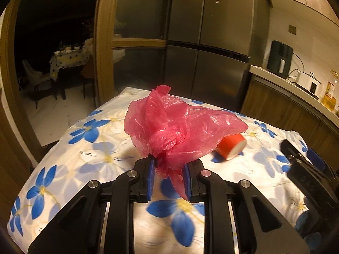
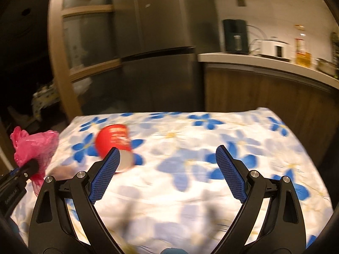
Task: Collect trash
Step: 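Grasp the printed red paper cup with the right tool while the left tool holds the pink bag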
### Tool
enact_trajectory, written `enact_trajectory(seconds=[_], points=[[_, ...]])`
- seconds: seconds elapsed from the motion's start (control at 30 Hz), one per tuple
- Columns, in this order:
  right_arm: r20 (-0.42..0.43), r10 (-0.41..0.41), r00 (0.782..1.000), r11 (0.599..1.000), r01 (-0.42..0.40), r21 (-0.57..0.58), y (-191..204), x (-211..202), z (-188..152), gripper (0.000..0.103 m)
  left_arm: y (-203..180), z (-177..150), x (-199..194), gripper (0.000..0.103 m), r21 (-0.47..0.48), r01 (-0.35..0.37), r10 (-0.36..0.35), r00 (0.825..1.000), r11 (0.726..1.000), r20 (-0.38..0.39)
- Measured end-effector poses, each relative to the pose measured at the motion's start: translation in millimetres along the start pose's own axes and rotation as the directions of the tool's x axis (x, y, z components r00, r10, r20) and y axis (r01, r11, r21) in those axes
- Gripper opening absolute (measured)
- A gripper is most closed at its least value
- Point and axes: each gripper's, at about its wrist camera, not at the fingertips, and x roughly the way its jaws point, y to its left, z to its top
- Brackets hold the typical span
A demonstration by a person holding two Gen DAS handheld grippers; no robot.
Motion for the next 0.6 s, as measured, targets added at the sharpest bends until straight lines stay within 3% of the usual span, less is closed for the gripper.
enact_trajectory(seconds=[0.23,0.6], points=[[-0.070,0.076,0.995,0.993,-0.082,-0.088,50,46,5,0.095,17,4,7,0.023,-0.024,-0.017,0.016,1.000,1.000,-0.008],[-0.174,0.122,0.977,0.989,-0.135,-0.065,67,91,8,0.091,19,4,17,0.023,-0.019,-0.010,0.009,1.000,1.000,-0.027]])
